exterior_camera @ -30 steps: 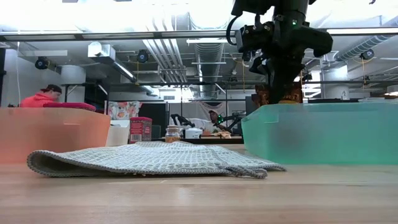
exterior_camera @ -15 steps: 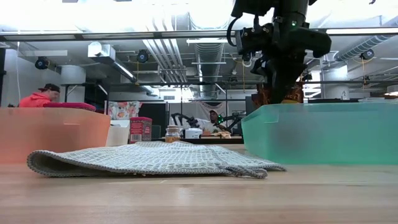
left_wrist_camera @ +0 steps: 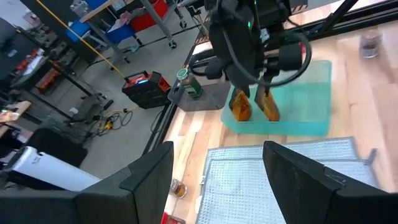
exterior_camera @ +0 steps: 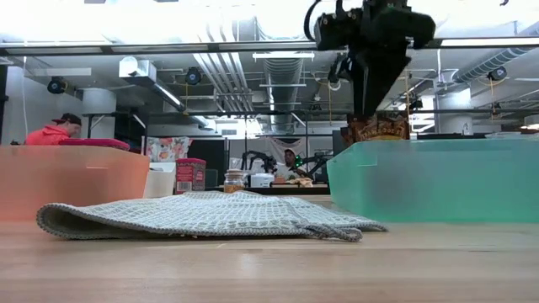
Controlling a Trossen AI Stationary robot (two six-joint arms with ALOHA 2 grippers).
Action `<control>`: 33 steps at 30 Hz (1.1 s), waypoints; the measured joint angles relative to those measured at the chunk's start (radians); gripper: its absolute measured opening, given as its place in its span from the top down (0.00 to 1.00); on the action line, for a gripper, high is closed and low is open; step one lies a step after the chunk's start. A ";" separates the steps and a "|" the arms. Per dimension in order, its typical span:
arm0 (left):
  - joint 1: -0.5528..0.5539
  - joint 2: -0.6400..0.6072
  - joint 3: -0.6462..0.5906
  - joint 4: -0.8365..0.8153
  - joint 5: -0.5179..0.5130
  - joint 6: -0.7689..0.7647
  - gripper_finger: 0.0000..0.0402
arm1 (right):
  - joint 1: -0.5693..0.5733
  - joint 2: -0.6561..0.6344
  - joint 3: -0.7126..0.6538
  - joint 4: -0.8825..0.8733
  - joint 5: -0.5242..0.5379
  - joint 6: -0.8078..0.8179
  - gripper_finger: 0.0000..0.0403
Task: Sort spices by type
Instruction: Put the bottom brown seasoning bottle into the white bin
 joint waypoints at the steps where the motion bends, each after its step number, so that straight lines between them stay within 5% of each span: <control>1: 0.001 -0.001 -0.014 0.000 -0.004 -0.001 0.42 | 0.000 0.000 0.015 -0.014 0.000 0.003 0.54; 10: 0.026 -0.012 -0.250 0.006 0.004 -0.076 0.42 | 0.000 -0.011 0.193 -0.192 0.000 0.078 0.51; 15: 0.048 -0.054 -0.396 0.180 0.129 -0.065 0.42 | 0.051 -0.089 0.225 -0.292 -0.003 0.226 0.52; 22: 0.055 -0.140 -0.561 0.662 0.392 0.233 0.42 | 0.219 -0.204 0.221 -0.296 0.026 0.720 0.52; 33: 0.055 -0.232 -0.739 1.007 0.365 0.447 0.42 | 0.554 -0.139 0.218 -0.297 -0.037 1.399 0.51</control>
